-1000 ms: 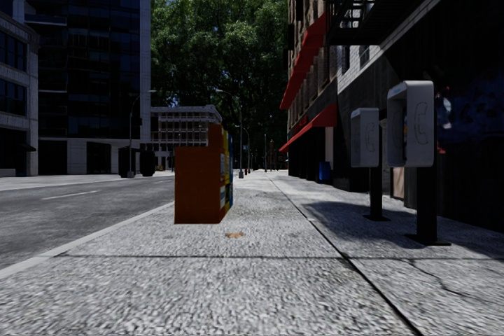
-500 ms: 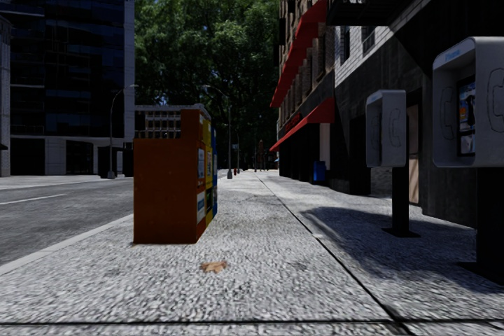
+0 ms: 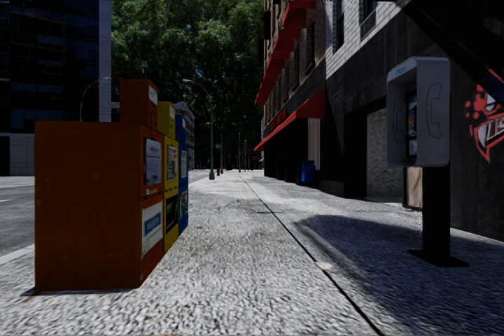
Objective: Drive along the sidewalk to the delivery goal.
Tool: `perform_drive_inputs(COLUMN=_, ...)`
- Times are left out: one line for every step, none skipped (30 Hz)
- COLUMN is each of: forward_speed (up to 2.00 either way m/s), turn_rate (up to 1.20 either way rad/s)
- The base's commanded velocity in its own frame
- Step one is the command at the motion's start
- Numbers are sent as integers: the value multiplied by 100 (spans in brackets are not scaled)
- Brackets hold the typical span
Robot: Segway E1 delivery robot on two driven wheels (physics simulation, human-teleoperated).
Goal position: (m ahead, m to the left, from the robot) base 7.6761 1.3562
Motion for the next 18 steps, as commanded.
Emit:
perform_drive_inputs(forward_speed=200, turn_rate=0)
perform_drive_inputs(forward_speed=200, turn_rate=0)
perform_drive_inputs(forward_speed=200, turn_rate=0)
perform_drive_inputs(forward_speed=200, turn_rate=0)
perform_drive_inputs(forward_speed=200, turn_rate=0)
perform_drive_inputs(forward_speed=200, turn_rate=0)
perform_drive_inputs(forward_speed=200, turn_rate=0)
perform_drive_inputs(forward_speed=200, turn_rate=0)
perform_drive_inputs(forward_speed=200, turn_rate=0)
perform_drive_inputs(forward_speed=200, turn_rate=0)
perform_drive_inputs(forward_speed=200, turn_rate=0)
perform_drive_inputs(forward_speed=200, turn_rate=0)
perform_drive_inputs(forward_speed=200, turn_rate=0)
perform_drive_inputs(forward_speed=200, turn_rate=0)
perform_drive_inputs(forward_speed=200, turn_rate=0)
perform_drive_inputs(forward_speed=200, turn_rate=0)
perform_drive_inputs(forward_speed=200, turn_rate=0)
perform_drive_inputs(forward_speed=200, turn_rate=0)
